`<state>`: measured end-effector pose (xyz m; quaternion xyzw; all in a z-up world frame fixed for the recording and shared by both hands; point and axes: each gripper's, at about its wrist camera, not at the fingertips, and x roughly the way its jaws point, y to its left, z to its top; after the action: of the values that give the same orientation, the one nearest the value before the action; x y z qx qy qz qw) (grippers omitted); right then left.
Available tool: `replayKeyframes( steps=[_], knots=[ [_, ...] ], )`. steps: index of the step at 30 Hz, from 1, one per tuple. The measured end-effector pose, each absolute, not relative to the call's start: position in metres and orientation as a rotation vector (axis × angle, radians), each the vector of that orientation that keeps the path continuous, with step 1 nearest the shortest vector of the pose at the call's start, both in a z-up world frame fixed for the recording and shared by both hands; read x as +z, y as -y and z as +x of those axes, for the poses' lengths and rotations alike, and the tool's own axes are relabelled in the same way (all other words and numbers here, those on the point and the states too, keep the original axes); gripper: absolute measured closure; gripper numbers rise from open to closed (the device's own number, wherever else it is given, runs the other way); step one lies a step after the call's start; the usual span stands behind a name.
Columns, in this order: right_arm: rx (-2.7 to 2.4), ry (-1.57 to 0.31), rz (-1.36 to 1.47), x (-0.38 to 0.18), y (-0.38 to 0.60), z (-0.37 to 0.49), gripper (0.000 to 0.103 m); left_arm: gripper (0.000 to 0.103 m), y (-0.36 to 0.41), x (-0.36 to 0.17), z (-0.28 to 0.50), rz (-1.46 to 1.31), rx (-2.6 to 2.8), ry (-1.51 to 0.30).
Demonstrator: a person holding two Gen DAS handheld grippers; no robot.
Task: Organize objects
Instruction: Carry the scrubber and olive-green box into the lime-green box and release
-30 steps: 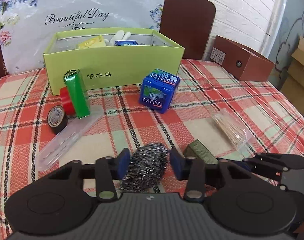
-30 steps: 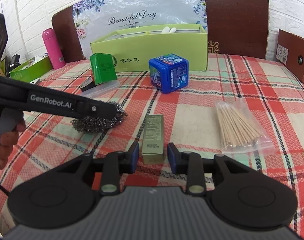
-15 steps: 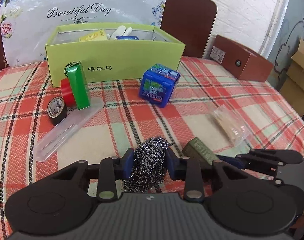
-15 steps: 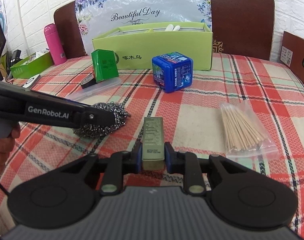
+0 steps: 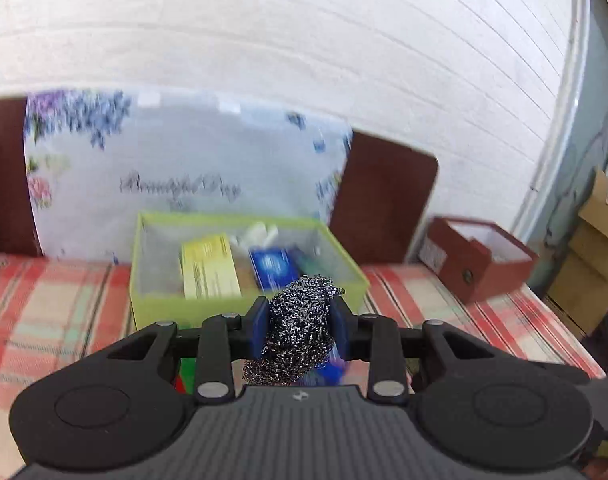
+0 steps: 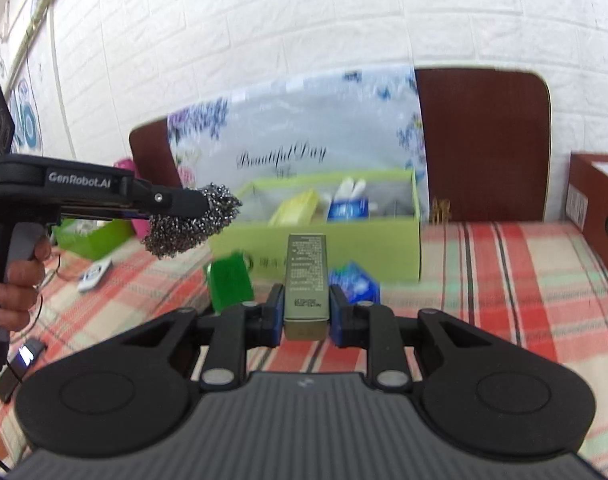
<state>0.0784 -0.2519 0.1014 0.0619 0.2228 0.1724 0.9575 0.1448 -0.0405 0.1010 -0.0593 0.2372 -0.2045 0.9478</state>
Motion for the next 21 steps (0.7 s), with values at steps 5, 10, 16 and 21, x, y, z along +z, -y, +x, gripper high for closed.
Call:
replayKeyframes(
  steps=[5, 10, 16, 21],
  knots=[
    [0.285, -0.42, 0.13, 0.118, 0.257, 0.133, 0.081, 0.068, 0.063, 0.118, 0.203, -0.14, -0.363, -0.489],
    [0.199, -0.434, 0.113, 0.112, 0.262, 0.194, 0.081, 0.068, 0.083, 0.103, 0.26, -0.15, -0.273, -0.53],
    [0.173, -0.471, 0.035, 0.091, 0.253, 0.248, 0.081, 0.068, 0.092, 0.074, 0.308, -0.146, -0.208, -0.597],
    [0.179, -0.516, 0.007, 0.071, 0.246, 0.28, 0.057, 0.048, 0.091, 0.058, 0.328, -0.16, -0.18, -0.61]
  ],
)
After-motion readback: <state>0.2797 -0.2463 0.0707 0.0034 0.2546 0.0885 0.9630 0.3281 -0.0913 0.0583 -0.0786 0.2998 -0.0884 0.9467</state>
